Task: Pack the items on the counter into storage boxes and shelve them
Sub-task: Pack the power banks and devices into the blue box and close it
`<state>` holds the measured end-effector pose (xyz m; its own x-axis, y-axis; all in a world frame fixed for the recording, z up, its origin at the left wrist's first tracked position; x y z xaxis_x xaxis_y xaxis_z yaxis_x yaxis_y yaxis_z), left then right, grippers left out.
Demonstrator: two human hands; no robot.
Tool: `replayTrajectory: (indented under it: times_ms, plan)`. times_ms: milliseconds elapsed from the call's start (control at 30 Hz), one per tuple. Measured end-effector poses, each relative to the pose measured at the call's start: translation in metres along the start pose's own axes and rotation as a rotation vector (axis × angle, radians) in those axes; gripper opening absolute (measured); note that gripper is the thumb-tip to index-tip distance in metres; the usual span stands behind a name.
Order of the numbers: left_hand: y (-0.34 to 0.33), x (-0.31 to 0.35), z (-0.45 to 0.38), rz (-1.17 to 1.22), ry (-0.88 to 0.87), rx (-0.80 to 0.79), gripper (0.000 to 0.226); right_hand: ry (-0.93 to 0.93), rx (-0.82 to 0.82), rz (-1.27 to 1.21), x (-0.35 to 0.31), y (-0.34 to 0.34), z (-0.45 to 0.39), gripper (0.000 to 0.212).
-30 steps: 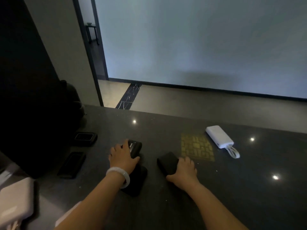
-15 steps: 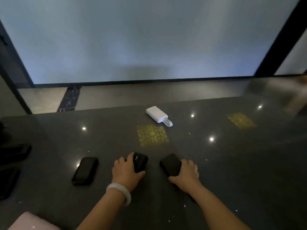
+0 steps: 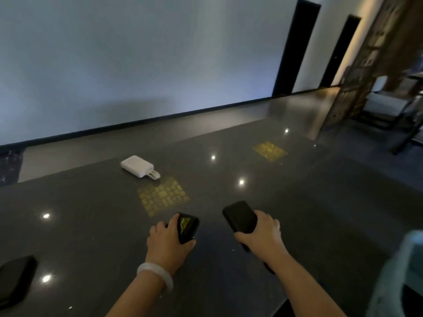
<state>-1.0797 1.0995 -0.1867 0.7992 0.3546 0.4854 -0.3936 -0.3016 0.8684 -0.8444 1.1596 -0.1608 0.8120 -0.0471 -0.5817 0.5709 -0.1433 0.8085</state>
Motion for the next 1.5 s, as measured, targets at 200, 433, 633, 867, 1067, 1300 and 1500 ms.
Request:
replayTrajectory:
  times_ms: [200,433,633,867,1067,1300,1500]
  plan:
    - [-0.027,0.111,0.027,0.097,-0.192,-0.044,0.086,-0.007,0.195,-0.081,0.067,0.106,-0.011,0.078]
    - [-0.053,0.245,0.078,0.273,-0.447,-0.068,0.085,-0.089,0.396,-0.008,0.172,0.223,-0.005,0.079]
    - [-0.088,0.329,0.123,0.345,-0.583,-0.115,0.083,-0.231,0.370,0.071,0.264,0.275,0.002,0.076]
    - [-0.116,0.355,0.145,0.284,-0.655,-0.144,0.086,-0.233,0.111,0.210,0.312,0.266,-0.015,0.067]
    - [-0.121,0.357,0.142,0.249,-0.692,-0.173,0.086,-0.219,-0.060,0.299,0.334,0.234,-0.029,0.067]
    - [-0.123,0.367,0.142,0.229,-0.800,-0.183,0.085,-0.202,-0.160,0.266,0.354,0.212,-0.031,0.067]
    - [-0.130,0.376,0.143,0.217,-0.837,-0.196,0.085,-0.201,-0.215,0.230,0.354,0.197,-0.028,0.054]
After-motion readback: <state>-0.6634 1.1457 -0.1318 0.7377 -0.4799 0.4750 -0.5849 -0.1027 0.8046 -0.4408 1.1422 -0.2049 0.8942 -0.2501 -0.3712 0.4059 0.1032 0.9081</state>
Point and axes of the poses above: each hand's wrist, its own z-axis away from the middle knuckle, its own y-axis out of the back of the hand, x = y × z, the point moved 4 cm from there along -z, towards the middle knuckle, and after that the axes turned 14 degrees about x, right-handed, at the moved point
